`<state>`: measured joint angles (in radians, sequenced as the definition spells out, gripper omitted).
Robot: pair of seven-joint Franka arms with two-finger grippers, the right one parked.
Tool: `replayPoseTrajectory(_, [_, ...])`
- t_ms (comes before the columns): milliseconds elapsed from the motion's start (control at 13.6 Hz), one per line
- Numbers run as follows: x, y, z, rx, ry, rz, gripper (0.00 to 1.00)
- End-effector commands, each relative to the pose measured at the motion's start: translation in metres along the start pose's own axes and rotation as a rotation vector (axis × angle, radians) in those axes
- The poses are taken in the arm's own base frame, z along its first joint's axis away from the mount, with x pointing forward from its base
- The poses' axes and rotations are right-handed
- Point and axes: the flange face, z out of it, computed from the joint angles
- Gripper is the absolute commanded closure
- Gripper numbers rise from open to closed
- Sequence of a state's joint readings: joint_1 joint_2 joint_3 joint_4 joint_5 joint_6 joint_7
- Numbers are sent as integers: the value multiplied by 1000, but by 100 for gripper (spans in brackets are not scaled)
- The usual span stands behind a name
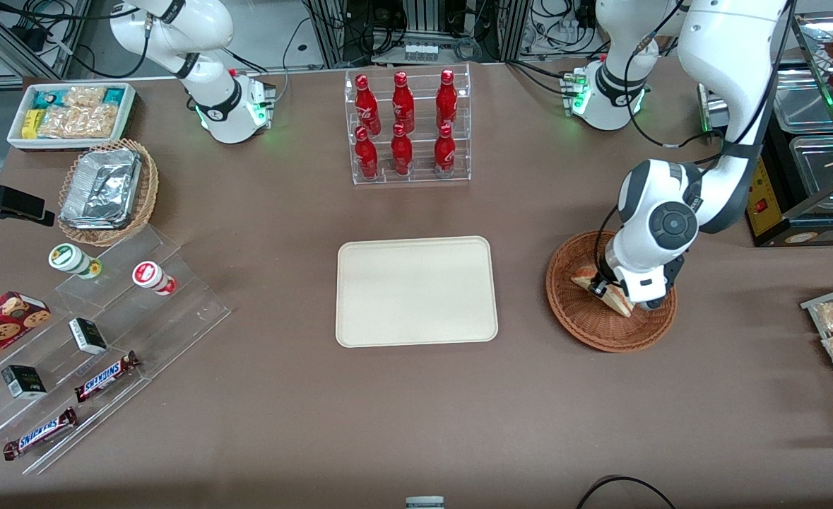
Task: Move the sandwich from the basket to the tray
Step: 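Lower the left gripper and grasp the wrapped sandwich in the basket, then lift the sandwich and carry it over the cream tray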
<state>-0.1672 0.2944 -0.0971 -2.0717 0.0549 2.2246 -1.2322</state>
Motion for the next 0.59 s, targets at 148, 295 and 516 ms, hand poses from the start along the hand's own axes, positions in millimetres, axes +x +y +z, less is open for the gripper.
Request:
replayPoseTrajectory(148, [-32, 45, -65, 41, 25, 103, 100])
replayPoseTrajectory(295, [-65, 59, -73, 27, 31, 203, 100])
replayPoseTrajectory(516, [-119, 93, -62, 4, 0, 301, 100])
